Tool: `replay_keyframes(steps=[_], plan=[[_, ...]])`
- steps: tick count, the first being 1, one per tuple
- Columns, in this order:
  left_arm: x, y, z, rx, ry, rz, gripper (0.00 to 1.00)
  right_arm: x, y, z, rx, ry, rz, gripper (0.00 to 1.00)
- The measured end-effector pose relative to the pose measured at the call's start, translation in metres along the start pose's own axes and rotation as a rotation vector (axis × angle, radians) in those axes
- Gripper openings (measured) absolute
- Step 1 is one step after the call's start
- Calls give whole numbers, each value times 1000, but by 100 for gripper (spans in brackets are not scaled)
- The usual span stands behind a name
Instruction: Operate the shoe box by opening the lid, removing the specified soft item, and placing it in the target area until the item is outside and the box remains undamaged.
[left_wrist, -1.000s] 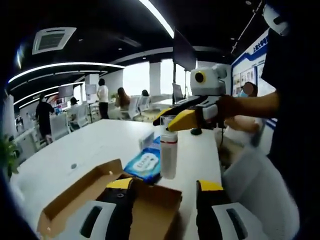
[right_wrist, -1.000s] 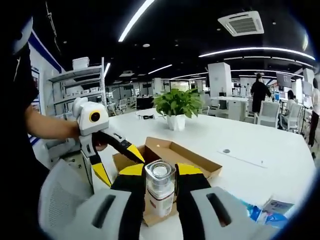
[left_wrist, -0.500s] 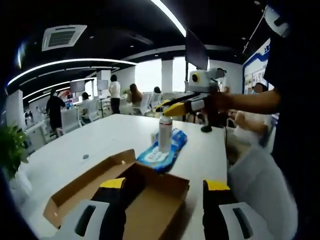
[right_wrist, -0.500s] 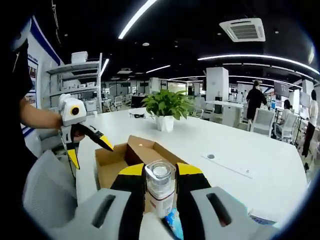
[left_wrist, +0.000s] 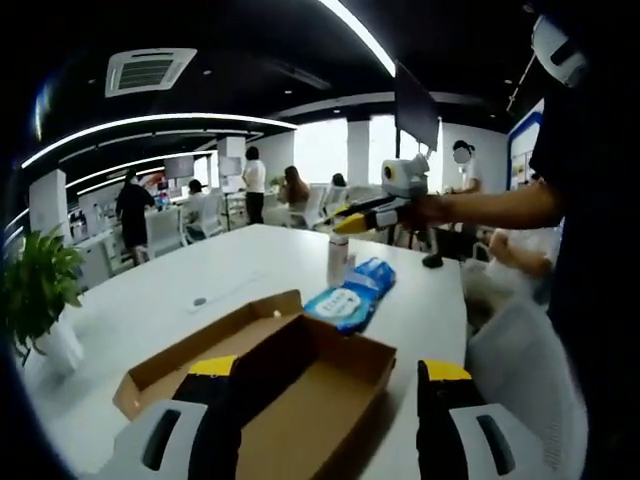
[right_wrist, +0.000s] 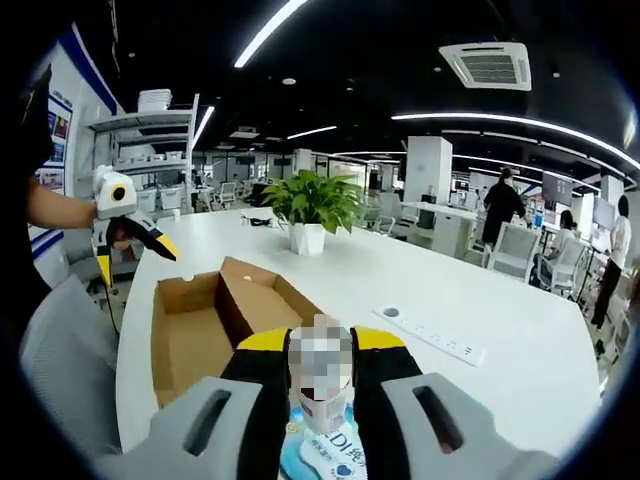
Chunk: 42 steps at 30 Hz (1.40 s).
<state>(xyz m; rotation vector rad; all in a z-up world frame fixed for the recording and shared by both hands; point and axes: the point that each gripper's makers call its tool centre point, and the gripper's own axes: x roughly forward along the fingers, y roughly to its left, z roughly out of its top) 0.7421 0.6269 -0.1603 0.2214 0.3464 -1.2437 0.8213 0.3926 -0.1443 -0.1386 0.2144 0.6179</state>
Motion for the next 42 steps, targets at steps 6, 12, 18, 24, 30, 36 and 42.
replay_keyframes(steps=[6,12,18,24,30,36,42], plan=[[-12,12,-1,-25,2,54,79,9,-15,-5,-2,-6,-3,20],[-24,23,-2,-60,-6,104,86,18,-42,-20,5,1,-16,20],[-31,28,-12,-78,12,136,88,31,-71,-50,12,51,-38,20],[-39,31,-13,-95,-9,165,91,42,-86,-67,21,72,-47,20],[-44,32,-19,-101,-1,194,92,52,-88,-85,23,104,-37,21],[-47,36,-26,-119,14,224,90,56,-91,-92,33,110,-43,21],[-46,34,-36,-129,41,227,88,54,-91,-97,51,116,-50,20]])
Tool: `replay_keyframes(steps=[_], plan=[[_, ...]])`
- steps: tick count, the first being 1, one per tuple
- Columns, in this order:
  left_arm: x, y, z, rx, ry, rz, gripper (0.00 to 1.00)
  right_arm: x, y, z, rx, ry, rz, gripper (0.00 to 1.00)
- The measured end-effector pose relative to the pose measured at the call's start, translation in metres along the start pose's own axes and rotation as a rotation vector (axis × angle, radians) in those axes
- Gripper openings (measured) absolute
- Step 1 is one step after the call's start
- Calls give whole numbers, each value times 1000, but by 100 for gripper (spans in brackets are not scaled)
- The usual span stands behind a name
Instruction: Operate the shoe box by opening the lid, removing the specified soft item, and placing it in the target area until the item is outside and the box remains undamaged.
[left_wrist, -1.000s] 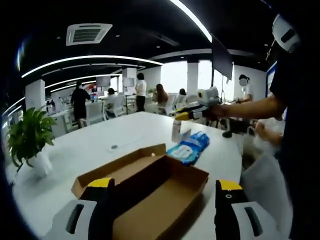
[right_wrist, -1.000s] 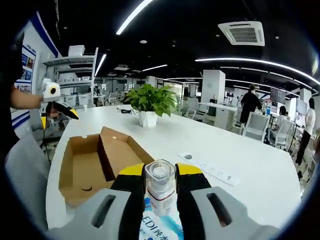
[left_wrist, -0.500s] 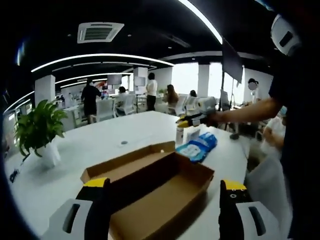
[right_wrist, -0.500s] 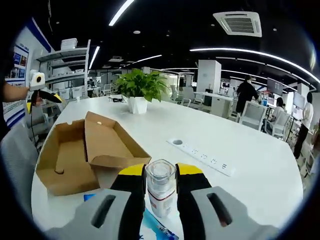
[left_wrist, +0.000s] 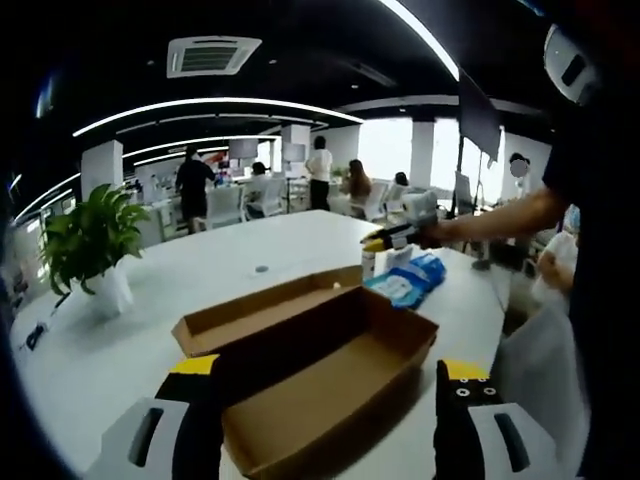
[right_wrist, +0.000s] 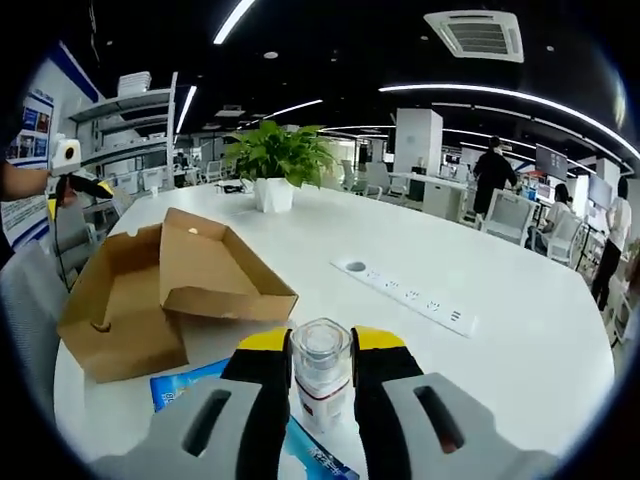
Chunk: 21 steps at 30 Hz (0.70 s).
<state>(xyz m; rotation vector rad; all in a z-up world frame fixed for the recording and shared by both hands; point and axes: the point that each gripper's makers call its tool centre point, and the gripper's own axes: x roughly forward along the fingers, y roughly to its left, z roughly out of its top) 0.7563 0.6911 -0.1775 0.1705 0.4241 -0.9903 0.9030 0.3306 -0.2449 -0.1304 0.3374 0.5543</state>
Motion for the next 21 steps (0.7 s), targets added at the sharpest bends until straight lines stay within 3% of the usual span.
replay_keyframes(steps=[21], plan=[[1,0,-8,-5,26,12,85,-7,-1,-4,-4,26,3,21]])
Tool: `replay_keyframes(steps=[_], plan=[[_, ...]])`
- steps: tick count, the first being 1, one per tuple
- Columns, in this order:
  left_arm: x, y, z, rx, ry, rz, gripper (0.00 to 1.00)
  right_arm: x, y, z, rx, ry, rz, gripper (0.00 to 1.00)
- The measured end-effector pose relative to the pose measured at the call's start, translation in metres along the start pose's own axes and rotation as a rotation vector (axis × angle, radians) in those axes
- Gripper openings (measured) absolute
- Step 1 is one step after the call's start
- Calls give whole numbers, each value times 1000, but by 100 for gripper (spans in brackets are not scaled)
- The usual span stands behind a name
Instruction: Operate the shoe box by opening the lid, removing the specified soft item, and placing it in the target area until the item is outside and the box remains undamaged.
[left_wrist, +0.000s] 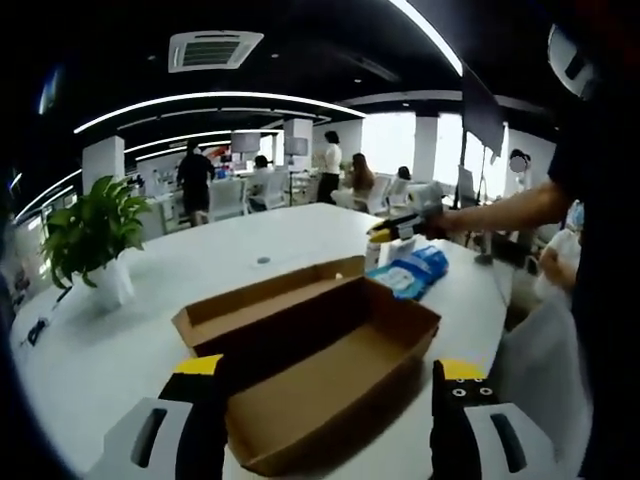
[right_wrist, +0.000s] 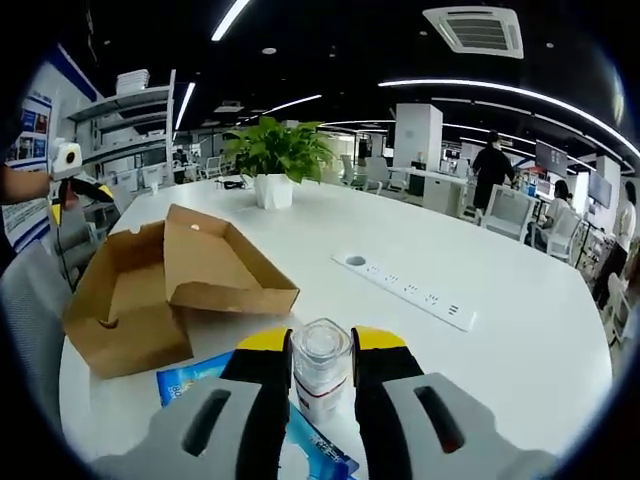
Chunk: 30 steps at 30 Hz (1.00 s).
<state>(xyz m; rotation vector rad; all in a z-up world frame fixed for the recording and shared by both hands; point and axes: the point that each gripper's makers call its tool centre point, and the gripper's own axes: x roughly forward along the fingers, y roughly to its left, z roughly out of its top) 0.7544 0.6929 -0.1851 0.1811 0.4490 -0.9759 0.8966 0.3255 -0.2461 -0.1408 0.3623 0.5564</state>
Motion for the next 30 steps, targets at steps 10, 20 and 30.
replay_keyframes(steps=[10,20,30], plan=[[-1,1,-4,-3,13,5,84,-1,1,1,-7,6,-1,25],[-5,14,-12,-8,38,66,76,-7,7,13,-9,5,-6,33],[-15,50,-31,-43,99,208,55,-20,15,33,-15,72,-16,35]])
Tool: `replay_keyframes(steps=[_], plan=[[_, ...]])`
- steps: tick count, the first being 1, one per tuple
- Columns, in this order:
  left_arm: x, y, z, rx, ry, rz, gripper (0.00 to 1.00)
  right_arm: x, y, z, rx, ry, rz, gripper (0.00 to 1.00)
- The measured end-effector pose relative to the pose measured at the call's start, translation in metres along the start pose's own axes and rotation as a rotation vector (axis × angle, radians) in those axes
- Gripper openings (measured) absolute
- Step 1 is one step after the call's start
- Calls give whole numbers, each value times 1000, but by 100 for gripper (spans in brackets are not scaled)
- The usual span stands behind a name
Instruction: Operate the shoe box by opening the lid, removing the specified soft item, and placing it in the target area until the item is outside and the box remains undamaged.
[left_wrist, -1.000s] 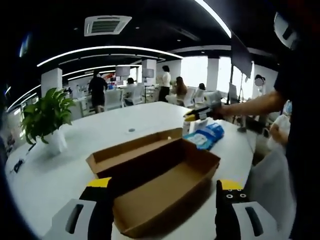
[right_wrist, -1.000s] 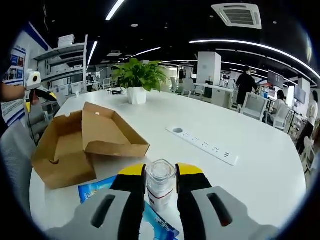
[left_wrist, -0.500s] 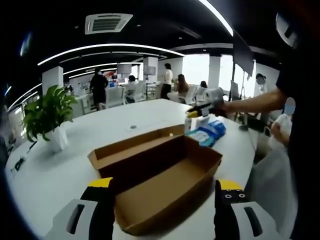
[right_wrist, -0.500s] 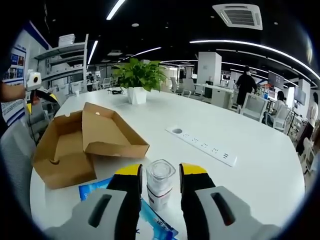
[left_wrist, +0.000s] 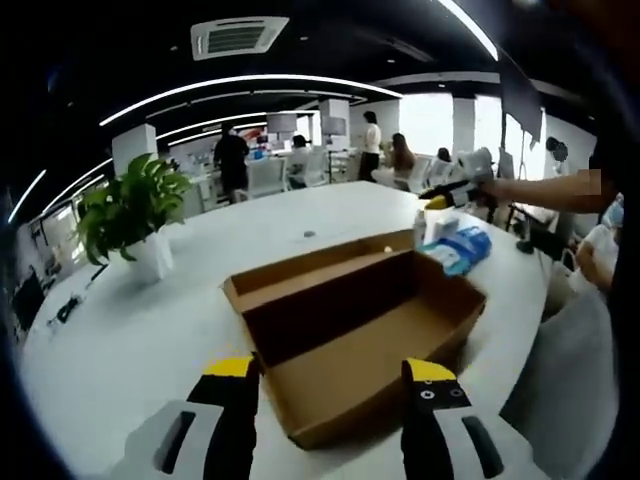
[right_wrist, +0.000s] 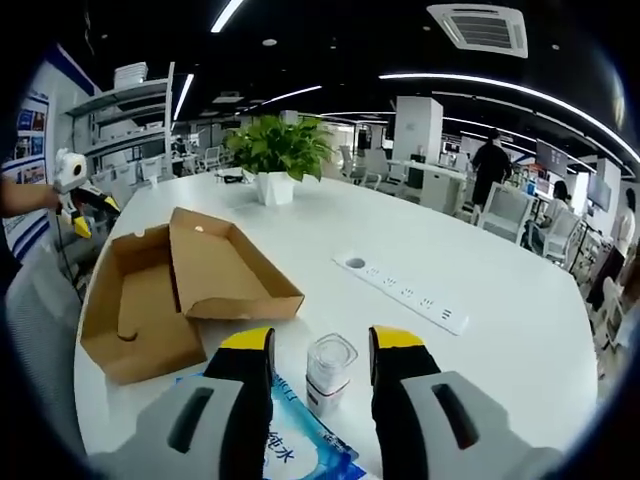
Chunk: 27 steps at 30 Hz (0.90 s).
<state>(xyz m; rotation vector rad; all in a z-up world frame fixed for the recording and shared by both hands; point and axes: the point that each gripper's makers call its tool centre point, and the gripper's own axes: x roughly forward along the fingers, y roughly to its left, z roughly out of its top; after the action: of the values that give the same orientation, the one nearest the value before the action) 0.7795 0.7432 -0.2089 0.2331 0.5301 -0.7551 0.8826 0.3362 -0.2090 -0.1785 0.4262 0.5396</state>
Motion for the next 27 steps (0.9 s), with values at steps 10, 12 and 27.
replay_keyframes(steps=[10,12,27], plan=[[2,22,-18,-50,73,105,31,-8,19,15,-83,81,20,40],[3,27,-25,-46,99,127,29,-8,20,18,-88,94,16,45],[7,40,-56,-166,188,188,15,6,40,41,-56,163,13,43]])
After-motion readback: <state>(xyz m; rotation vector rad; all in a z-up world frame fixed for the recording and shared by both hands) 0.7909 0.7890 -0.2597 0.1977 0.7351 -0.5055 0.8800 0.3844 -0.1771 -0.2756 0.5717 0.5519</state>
